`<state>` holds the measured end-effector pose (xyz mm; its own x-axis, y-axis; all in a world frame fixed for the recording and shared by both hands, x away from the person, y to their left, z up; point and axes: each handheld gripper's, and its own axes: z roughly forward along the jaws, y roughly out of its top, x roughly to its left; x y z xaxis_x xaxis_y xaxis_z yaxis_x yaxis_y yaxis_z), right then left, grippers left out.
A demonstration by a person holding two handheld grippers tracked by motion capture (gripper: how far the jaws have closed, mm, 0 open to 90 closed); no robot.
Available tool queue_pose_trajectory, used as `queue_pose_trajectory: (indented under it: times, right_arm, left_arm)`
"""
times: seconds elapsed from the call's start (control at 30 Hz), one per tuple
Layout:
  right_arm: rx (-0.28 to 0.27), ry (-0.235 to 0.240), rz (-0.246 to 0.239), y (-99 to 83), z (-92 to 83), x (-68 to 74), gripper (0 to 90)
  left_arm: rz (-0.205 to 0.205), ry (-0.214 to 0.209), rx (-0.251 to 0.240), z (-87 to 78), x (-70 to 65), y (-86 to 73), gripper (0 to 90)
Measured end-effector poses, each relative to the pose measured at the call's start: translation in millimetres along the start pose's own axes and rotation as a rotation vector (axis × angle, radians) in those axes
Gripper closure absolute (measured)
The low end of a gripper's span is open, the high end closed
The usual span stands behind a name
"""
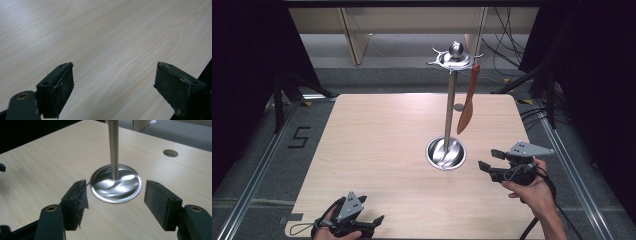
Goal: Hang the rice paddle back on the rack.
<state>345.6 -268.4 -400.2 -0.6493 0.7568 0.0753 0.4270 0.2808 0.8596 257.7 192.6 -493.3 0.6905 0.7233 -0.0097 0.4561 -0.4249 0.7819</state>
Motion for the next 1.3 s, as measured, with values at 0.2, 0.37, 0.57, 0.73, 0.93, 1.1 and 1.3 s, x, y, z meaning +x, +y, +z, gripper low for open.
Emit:
queue_pose_trajectory:
  times: [0.2,0.37,0.57,0.73,0.93,1.1,1.3]
  right_arm:
    - [0.031,0.007,0.006,-5.9,2.5,0.8,35.7]
    - [0.04,0.013,-0.003,-10.4,6.0,-0.3,35.6]
    - [0.076,0.02,0.005,-18.0,8.7,1.8,35.3]
    - [0.082,0.019,-0.004,-23.3,12.4,3.4,34.5]
    - [0.101,0.023,-0.006,-27.9,14.7,4.1,34.4]
    - [0.103,0.025,-0.001,-31.0,13.3,5.3,34.0]
    - [0.103,0.024,-0.02,-34.4,11.3,5.3,34.0]
  left_arm:
    - [0.013,-0.002,0.009,-1.2,0.7,0.3,15.1]
    - [-0.014,0.004,-0.003,0.7,0.1,0.2,15.1]
    - [0.022,0.003,0.01,-1.0,-0.4,0.6,15.1]
    - [0.009,0.003,0.004,-0.2,-0.9,-0.6,15.1]
    - [-0.01,-0.008,-0.021,1.4,-3.1,-1.1,15.1]
    - [0.014,0.0,0.001,0.4,-1.8,-1.1,15.1]
    - [0.018,-0.001,-0.016,0.1,-1.7,-1.2,15.1]
